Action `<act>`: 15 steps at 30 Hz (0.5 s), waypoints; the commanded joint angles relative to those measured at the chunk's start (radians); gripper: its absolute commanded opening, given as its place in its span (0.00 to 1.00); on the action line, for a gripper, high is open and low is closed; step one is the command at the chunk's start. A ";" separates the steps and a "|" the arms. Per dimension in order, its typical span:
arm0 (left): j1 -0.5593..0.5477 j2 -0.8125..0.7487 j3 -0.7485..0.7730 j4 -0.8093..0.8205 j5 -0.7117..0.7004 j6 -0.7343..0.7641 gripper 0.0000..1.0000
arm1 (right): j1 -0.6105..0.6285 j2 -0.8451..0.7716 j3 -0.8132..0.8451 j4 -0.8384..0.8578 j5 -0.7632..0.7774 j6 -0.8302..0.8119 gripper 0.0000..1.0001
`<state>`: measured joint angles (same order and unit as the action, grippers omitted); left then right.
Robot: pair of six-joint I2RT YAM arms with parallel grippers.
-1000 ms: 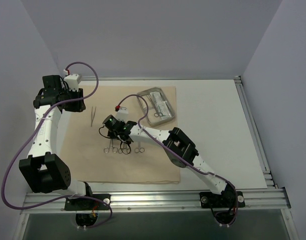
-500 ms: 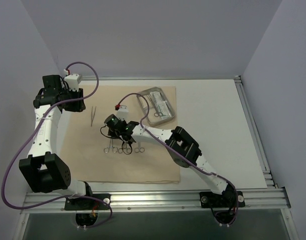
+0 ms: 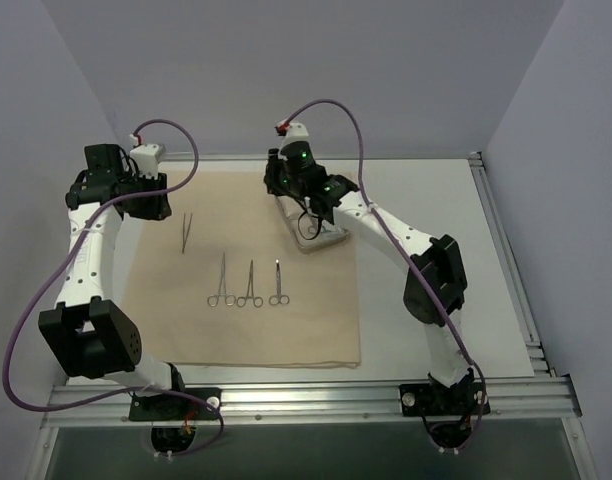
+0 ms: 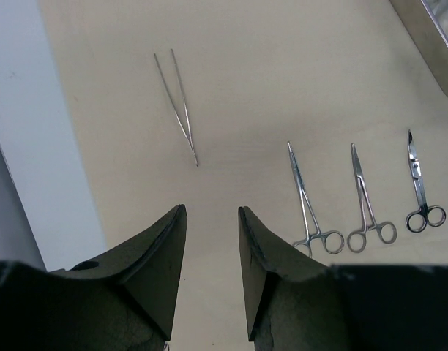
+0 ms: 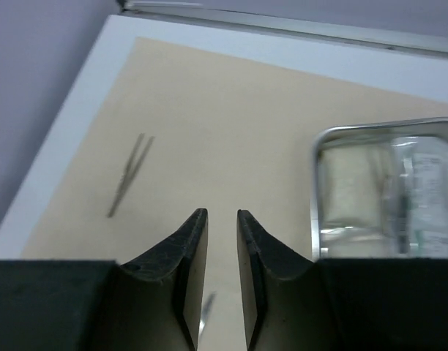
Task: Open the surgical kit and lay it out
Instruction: Pick up the medical item from the container.
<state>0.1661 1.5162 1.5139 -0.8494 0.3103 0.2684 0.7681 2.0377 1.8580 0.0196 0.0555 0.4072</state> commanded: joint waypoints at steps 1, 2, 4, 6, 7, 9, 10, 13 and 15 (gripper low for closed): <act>0.004 0.044 0.077 -0.028 0.035 0.022 0.44 | -0.087 0.025 0.018 -0.162 -0.045 -0.162 0.18; 0.004 0.055 0.091 -0.031 0.035 0.022 0.44 | -0.101 0.035 0.036 -0.176 -0.045 -0.178 0.14; 0.003 0.084 0.104 -0.039 0.041 0.025 0.44 | -0.137 0.065 0.047 -0.204 -0.045 -0.214 0.12; 0.003 0.104 0.130 -0.048 0.046 0.022 0.44 | -0.159 0.094 0.078 -0.230 -0.045 -0.237 0.12; 0.003 0.126 0.140 -0.051 0.050 0.022 0.44 | -0.180 0.130 0.090 -0.257 -0.045 -0.242 0.12; 0.001 0.148 0.173 -0.062 0.052 0.017 0.44 | -0.200 0.160 0.125 -0.277 -0.045 -0.249 0.12; 0.001 0.172 0.184 -0.065 0.052 0.015 0.44 | -0.219 0.189 0.132 -0.286 -0.045 -0.248 0.12; 0.001 0.222 0.229 -0.077 0.053 0.006 0.44 | -0.245 0.232 0.148 -0.285 -0.111 -0.246 0.12; 0.000 0.243 0.253 -0.083 0.053 -0.001 0.44 | -0.251 0.254 0.165 -0.288 -0.132 -0.248 0.13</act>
<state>0.1654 1.7340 1.6943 -0.9100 0.3367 0.2726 0.5369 2.2772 1.9591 -0.2291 -0.0223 0.1844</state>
